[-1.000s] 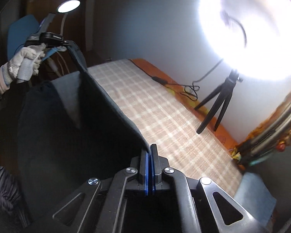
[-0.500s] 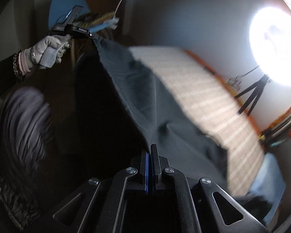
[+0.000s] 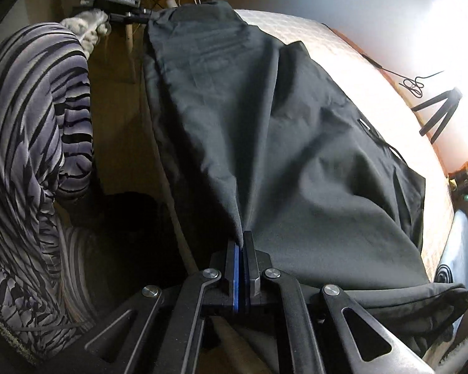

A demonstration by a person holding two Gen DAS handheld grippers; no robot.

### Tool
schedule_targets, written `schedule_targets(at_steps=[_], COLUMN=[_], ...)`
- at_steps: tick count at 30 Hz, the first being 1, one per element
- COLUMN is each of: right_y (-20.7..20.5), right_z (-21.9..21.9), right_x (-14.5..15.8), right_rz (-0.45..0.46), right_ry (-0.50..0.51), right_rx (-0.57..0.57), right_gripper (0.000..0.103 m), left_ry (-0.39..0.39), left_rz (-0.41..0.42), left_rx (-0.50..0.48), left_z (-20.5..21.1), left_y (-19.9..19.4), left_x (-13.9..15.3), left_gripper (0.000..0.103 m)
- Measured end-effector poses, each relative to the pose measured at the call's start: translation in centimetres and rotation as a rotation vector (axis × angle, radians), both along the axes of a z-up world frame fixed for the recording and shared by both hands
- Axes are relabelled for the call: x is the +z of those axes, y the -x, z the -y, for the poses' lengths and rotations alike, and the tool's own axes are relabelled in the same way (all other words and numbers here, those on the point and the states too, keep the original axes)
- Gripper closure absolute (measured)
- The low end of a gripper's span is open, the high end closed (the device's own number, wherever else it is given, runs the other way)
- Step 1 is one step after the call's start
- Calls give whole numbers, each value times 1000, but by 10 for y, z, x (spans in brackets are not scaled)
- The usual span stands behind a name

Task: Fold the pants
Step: 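Lift both cuffs and carry them toward the elastic waistband, folding the legs over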

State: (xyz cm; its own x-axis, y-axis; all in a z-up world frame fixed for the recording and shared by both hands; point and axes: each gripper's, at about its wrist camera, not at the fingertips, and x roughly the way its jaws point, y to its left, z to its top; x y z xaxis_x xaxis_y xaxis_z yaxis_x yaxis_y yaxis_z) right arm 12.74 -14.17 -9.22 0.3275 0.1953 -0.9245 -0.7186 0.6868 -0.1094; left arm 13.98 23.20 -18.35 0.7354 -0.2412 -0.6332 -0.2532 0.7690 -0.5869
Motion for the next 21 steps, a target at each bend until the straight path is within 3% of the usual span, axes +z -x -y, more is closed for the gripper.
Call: schedule_targets(at_steps=[2, 5, 10, 13, 18, 19, 21], right_y=[1, -1, -2, -4, -5, -5, -5], right_z=[1, 1, 0, 2, 4, 4, 3], right_x=[-1, -2, -1, -3, -9, -10, -10], right_rz=[-5, -2, 3, 1, -10, -10, -10], right_ry=[-10, -15, -29, -47, -54, -54, -55], right_rx=[-13, -29, -45, -62, -77, -78, -79], right_gripper=[102, 101, 100, 99, 99, 99, 99], left_ry=[4, -8, -139, -204, -403, -435, -455], left_rz=[15, -2, -41, -67, -88, -89, -80], left_rx=[35, 72, 101, 57, -15, -17, -10], left_z=[-8, -19, -33, -31, -6, -2, 1], left_y=[-5, -20, -45, -56, -70, -71, -70], left_x=[6, 6, 3, -2, -6, -7, -9], left_gripper=[61, 60, 60, 60, 60, 61, 77])
